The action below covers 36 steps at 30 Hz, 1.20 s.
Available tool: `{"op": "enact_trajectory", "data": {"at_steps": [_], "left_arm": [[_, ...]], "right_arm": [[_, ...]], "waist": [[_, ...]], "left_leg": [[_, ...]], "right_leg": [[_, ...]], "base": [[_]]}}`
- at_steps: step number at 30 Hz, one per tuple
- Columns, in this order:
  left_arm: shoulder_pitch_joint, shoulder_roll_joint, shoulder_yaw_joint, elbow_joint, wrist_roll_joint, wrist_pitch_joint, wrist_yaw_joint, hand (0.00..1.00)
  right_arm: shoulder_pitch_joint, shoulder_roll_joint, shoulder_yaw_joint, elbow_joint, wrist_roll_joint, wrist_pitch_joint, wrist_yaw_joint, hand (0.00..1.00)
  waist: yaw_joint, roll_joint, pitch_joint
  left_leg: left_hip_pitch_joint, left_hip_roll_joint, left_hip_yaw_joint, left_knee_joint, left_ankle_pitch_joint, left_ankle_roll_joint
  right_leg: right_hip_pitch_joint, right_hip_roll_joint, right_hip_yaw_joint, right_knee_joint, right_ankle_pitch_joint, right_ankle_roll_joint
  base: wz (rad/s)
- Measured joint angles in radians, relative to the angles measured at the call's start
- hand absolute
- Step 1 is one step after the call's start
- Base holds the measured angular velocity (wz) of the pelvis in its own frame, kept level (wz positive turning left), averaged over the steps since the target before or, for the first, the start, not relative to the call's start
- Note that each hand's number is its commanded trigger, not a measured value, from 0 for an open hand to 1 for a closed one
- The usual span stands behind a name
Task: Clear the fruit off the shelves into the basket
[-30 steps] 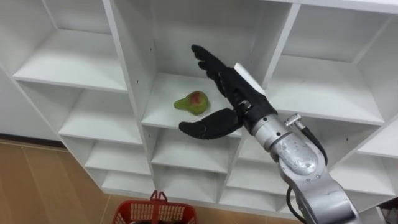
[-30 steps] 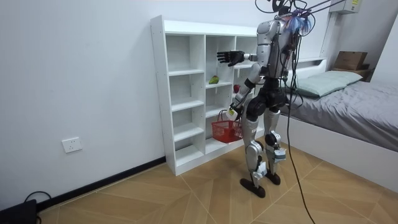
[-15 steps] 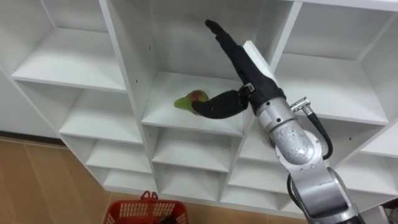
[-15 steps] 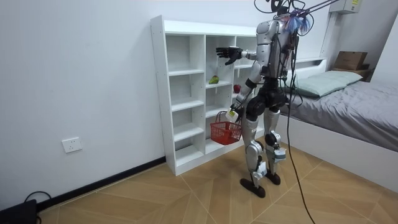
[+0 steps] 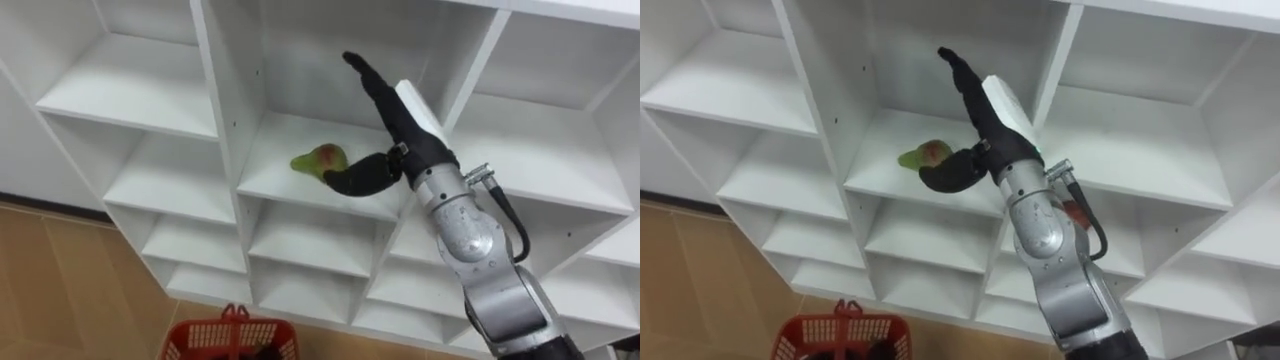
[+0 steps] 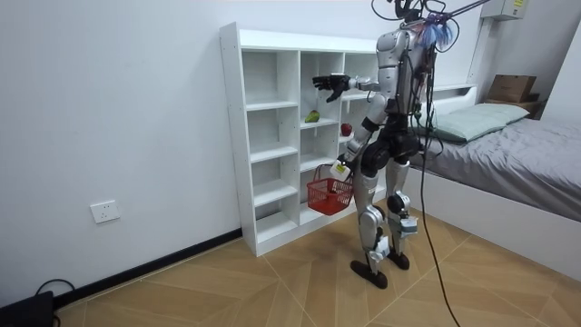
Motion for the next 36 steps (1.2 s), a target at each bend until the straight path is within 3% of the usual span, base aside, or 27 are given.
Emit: {"op": "enact_trajectory", "data": {"at_steps": [4, 5, 10, 17, 21, 28, 36], "left_arm": [[-0.01, 0.004, 0.008, 0.005, 0.016, 0.001, 0.0, 1.0], [-0.011, 0.004, 0.007, 0.007, 0.017, 0.001, 0.0, 1.0], [-0.032, 0.006, 0.007, 0.01, 0.026, -0.003, -0.005, 1.0], [-0.037, 0.007, 0.007, 0.013, 0.035, -0.003, -0.009, 1.0], [-0.039, 0.007, 0.007, 0.012, 0.036, -0.005, -0.01, 1.0], [-0.041, 0.007, 0.008, 0.01, 0.044, -0.005, -0.015, 1.0], [-0.036, 0.009, 0.008, 0.007, 0.045, -0.004, -0.022, 1.0]], "right_arm": [[-0.119, -0.001, 0.0, 0.155, 0.0, -0.001, -0.032, 0.0], [-0.128, -0.001, 0.0, 0.172, 0.0, -0.001, -0.037, 0.0], [-0.201, -0.001, 0.0, 0.279, -0.001, -0.009, -0.063, 0.0], [-0.226, -0.005, 0.0, 0.347, 0.0, -0.015, -0.086, 0.0], [-0.229, -0.006, 0.0, 0.373, -0.001, -0.02, -0.086, 0.0], [-0.244, -0.033, 0.0, 0.374, -0.001, -0.025, -0.084, 0.0], [-0.25, -0.035, 0.0, 0.374, -0.038, -0.025, -0.083, 0.0]], "waist": [[0.005, -0.006, 0.0029], [0.006, -0.009, 0.0006], [0.028, -0.019, 0.0051], [0.029, -0.019, 0.0081], [0.028, -0.017, 0.0139], [0.03, -0.018, 0.0139], [0.03, -0.018, 0.0137]], "left_leg": [[-0.035, -0.008, -0.023, 0.0, 0.011, 0.001], [-0.04, -0.008, -0.025, 0.0, 0.013, 0.0], [-0.082, -0.008, -0.036, 0.01, 0.017, -0.001], [-0.091, -0.009, -0.058, 0.008, 0.017, 0.0], [-0.095, -0.009, -0.061, 0.005, 0.017, 0.0], [-0.113, -0.009, -0.06, 0.007, 0.017, 0.0], [-0.115, -0.009, -0.059, 0.009, 0.017, 0.0]], "right_leg": [[-0.024, -0.005, -0.022, 0.0, 0.001, -0.001], [-0.031, -0.005, -0.023, 0.0, 0.001, -0.001], [-0.068, -0.005, -0.024, -0.002, 0.001, -0.002], [-0.071, -0.006, -0.026, -0.003, 0.001, -0.002], [-0.073, -0.006, -0.029, -0.005, 0.001, -0.002], [-0.088, -0.009, -0.05, -0.004, 0.001, -0.002], [-0.089, -0.008, -0.05, -0.004, 0.001, -0.002]], "base": [[0.17], [0.16], [0.06], [0.09], [0.02], [0.0], [0.0]]}}
